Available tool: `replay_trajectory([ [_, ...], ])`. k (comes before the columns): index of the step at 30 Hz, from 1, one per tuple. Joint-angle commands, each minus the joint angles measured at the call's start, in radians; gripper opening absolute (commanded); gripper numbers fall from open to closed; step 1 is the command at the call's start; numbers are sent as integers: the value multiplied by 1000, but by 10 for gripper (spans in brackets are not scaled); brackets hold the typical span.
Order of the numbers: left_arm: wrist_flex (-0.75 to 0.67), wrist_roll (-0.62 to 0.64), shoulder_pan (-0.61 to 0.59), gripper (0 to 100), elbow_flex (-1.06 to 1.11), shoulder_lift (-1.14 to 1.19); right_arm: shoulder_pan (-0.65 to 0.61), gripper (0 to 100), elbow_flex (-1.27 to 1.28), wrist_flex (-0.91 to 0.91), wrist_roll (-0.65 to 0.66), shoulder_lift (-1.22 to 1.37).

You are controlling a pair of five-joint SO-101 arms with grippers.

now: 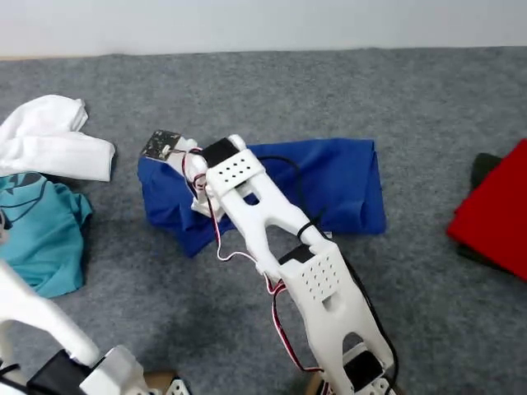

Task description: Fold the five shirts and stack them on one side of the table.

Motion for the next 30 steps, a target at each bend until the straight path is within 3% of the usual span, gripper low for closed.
replay_trajectory([
  [1, -12, -5, 8, 184, -4, -48, 28, 56, -109, 61, -8, -13],
  [9, -18, -5, 8, 184, -5, -48, 19, 196, -339, 269, -95, -15],
  [13, -15, -2, 8, 184, -5, -48, -8, 195, -445, 363, -100, -10],
  [23, -15, -3, 8, 184, -5, -48, -19, 195, -470, 361, -107, -5],
  [30, -18, -3, 8, 184, -5, -48, -142, 197, -470, 361, -107, -5],
])
